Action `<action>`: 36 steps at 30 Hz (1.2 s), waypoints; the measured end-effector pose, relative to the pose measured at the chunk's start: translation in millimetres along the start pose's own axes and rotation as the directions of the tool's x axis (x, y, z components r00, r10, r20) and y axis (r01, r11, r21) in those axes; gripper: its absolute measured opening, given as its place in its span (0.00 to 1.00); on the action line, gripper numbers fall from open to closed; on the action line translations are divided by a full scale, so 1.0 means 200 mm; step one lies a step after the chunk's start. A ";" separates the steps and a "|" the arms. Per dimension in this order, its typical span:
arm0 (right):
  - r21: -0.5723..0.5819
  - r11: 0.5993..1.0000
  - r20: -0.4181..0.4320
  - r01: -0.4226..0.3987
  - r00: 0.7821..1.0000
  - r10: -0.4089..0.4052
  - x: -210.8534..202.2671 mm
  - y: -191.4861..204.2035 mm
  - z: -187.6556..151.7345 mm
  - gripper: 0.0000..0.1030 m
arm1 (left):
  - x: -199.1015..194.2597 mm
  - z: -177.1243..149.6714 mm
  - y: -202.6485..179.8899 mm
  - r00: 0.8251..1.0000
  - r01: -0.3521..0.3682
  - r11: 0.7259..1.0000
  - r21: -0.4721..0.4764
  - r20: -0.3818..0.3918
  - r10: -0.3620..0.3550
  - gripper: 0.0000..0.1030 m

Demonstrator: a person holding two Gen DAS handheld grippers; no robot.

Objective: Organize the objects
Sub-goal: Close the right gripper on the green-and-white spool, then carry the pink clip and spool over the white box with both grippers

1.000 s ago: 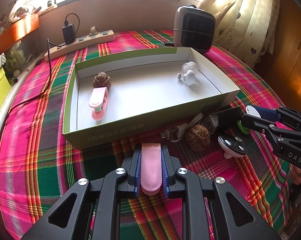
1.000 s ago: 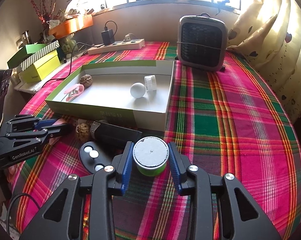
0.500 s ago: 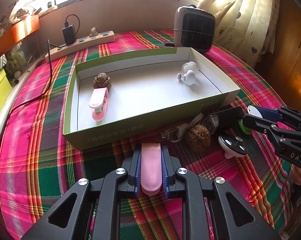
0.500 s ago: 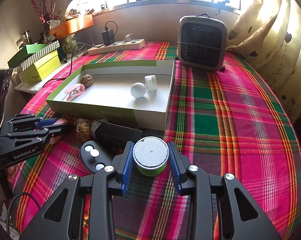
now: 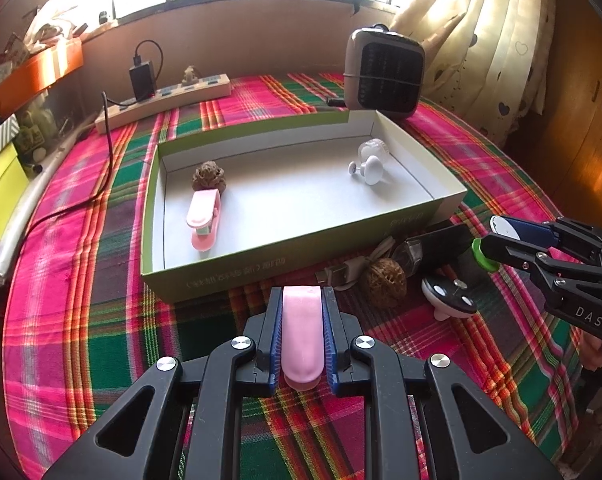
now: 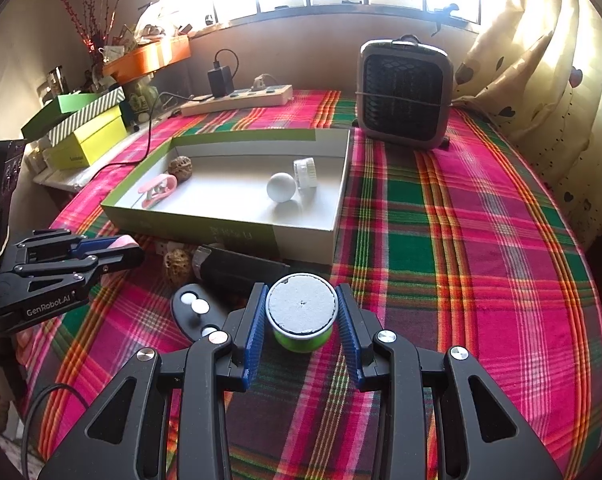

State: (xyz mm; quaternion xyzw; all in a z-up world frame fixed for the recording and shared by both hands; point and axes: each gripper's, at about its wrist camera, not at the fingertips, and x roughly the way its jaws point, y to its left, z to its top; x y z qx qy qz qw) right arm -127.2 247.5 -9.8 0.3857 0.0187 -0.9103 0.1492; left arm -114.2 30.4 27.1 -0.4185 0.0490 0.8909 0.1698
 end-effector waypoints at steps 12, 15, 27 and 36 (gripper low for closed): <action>-0.020 0.999 0.040 -0.028 0.999 0.029 -0.08 0.03 0.07 0.34 | -0.09 0.05 0.00 0.999 0.007 1.000 -0.003 0.047 -0.007 0.15; -0.024 0.999 0.047 -0.039 0.998 0.040 -0.08 0.04 0.09 0.34 | -0.10 0.07 0.01 0.999 0.002 1.000 -0.001 0.053 -0.002 0.15; -0.051 0.996 0.089 -0.080 0.992 0.084 -0.10 0.09 0.24 0.34 | -0.11 0.13 0.06 0.997 -0.024 1.000 -0.010 0.071 0.025 0.15; -0.062 0.990 0.072 -0.129 0.988 0.133 0.01 0.13 0.38 0.34 | -0.08 0.17 0.11 0.996 -0.035 0.999 -0.040 0.075 0.038 0.15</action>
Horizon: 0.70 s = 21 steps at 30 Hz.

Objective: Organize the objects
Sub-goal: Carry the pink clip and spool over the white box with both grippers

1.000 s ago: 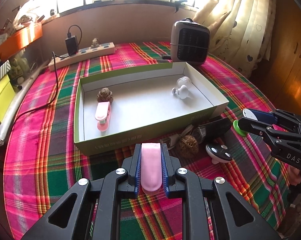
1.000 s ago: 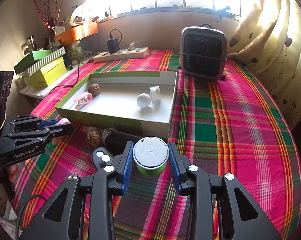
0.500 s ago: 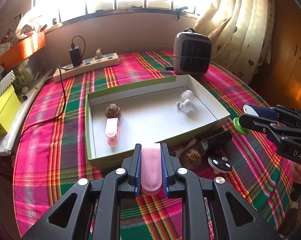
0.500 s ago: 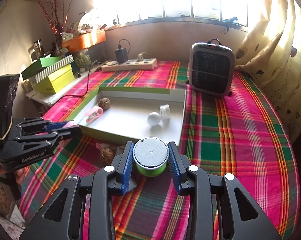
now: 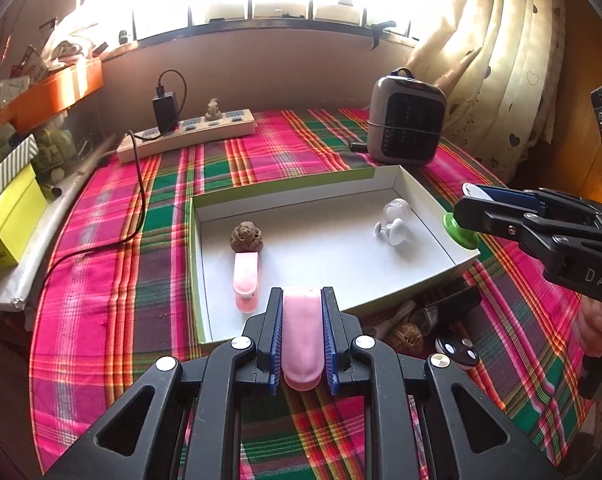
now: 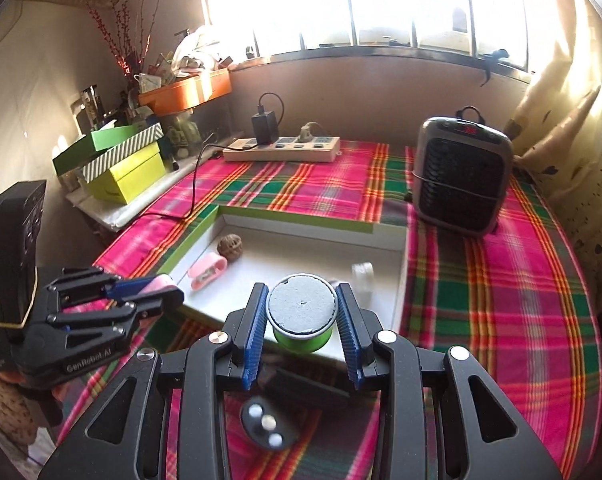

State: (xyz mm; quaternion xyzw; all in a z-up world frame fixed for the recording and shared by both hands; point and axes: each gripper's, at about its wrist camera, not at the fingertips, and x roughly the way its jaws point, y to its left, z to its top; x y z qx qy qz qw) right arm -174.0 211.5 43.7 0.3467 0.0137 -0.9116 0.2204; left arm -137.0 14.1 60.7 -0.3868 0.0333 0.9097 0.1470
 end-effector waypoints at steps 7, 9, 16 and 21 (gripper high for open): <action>-0.006 0.999 -0.037 -0.036 0.999 0.036 0.14 0.01 0.11 0.34 | 0.05 0.02 0.04 1.000 -0.004 1.000 -0.026 -0.010 0.004 0.15; -0.016 0.999 -0.053 -0.041 0.998 0.040 0.19 0.02 0.14 0.34 | 0.07 0.03 0.05 1.000 -0.005 0.999 -0.032 -0.013 0.004 0.15; -0.006 0.998 -0.110 -0.064 0.992 0.063 0.38 0.04 0.22 0.34 | 0.14 0.03 0.06 0.999 -0.007 0.999 -0.037 -0.032 0.006 0.15; -0.009 0.998 -0.158 -0.062 0.986 0.060 0.51 0.06 0.25 0.34 | 0.18 0.05 0.06 0.999 -0.007 0.999 -0.041 -0.041 0.005 0.15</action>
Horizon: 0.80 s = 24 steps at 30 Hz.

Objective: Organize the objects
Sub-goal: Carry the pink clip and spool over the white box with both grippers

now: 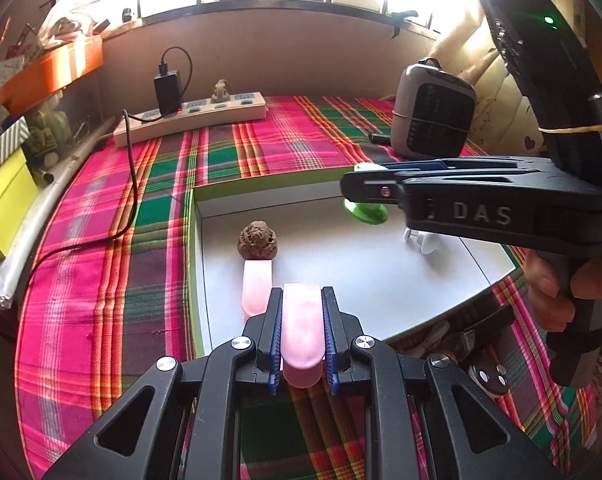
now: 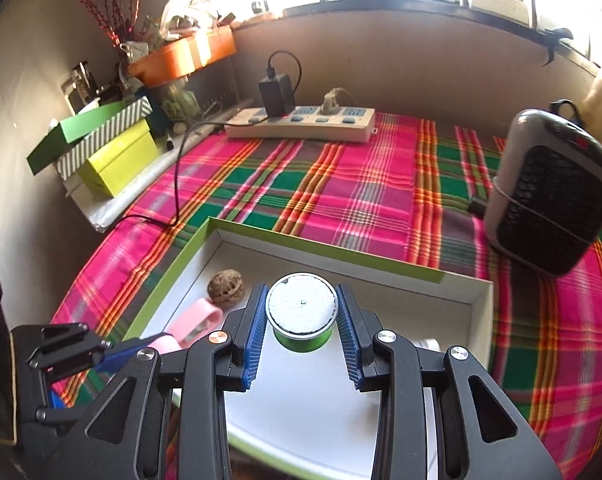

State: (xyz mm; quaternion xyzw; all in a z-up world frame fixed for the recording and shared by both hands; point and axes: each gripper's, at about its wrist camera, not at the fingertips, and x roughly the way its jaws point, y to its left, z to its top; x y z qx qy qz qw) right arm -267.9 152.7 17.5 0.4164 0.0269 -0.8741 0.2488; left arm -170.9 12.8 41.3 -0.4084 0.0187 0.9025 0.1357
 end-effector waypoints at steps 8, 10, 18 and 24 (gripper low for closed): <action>-0.003 1.000 -0.048 0.004 0.999 -0.004 0.14 0.00 0.06 0.34 | 0.07 0.02 0.00 1.000 0.000 1.000 -0.005 -0.016 -0.001 0.15; -0.003 1.000 -0.058 0.006 0.998 -0.006 0.17 0.00 0.06 0.34 | 0.08 0.02 0.00 1.000 -0.006 1.000 -0.001 -0.017 0.006 0.15; -0.031 0.999 -0.080 0.021 0.996 -0.024 0.25 0.03 0.07 0.35 | 0.11 0.02 0.02 0.999 -0.026 1.000 -0.014 -0.029 0.026 0.15; -0.040 0.999 -0.087 0.021 0.996 -0.025 0.28 0.05 0.08 0.34 | 0.13 0.02 0.03 0.999 -0.031 0.999 -0.022 -0.039 0.030 0.15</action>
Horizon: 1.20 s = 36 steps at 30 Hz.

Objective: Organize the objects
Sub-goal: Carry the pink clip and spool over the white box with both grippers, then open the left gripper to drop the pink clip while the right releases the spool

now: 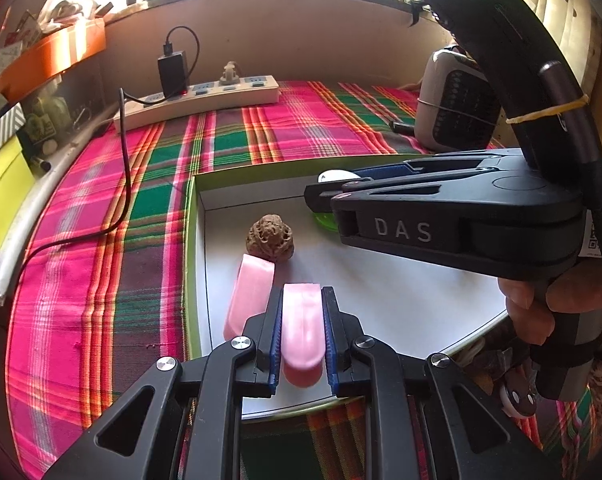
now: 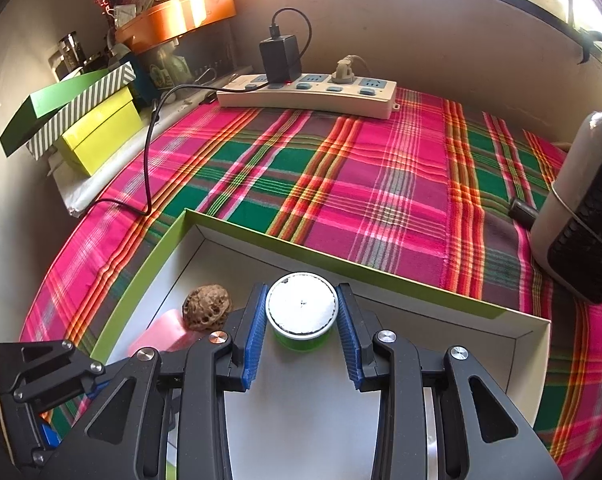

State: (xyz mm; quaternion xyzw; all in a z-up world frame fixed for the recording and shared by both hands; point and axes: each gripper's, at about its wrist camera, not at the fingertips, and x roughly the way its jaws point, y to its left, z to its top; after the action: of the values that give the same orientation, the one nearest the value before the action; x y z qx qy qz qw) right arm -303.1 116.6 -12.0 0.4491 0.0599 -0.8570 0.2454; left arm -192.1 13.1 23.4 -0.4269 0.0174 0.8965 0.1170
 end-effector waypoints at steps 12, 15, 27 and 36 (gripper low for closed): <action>-0.013 1.000 -0.003 0.007 1.000 -0.007 0.02 0.03 0.01 0.35 | 0.01 0.00 0.01 1.000 0.005 1.000 -0.005 -0.004 -0.005 0.15; -0.011 1.000 -0.009 0.002 1.000 -0.002 0.03 0.03 0.01 0.35 | 0.01 -0.01 0.01 1.000 0.004 1.000 -0.006 -0.006 -0.004 0.16; -0.016 1.000 -0.025 0.015 1.000 -0.015 0.04 0.04 0.01 0.35 | 0.01 -0.01 0.00 1.000 0.010 1.000 0.005 -0.008 -0.010 0.22; -0.006 0.999 -0.002 0.041 0.999 -0.041 0.00 0.04 0.01 0.42 | -0.01 -0.01 -0.01 1.000 -0.017 1.000 0.013 0.006 0.017 0.28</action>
State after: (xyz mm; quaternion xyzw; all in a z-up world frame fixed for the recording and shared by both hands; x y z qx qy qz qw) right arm -301.2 108.5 -10.0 0.4478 0.0720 -0.8613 0.2291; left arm -189.3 14.1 22.9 -0.4232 0.0264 0.8986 0.1123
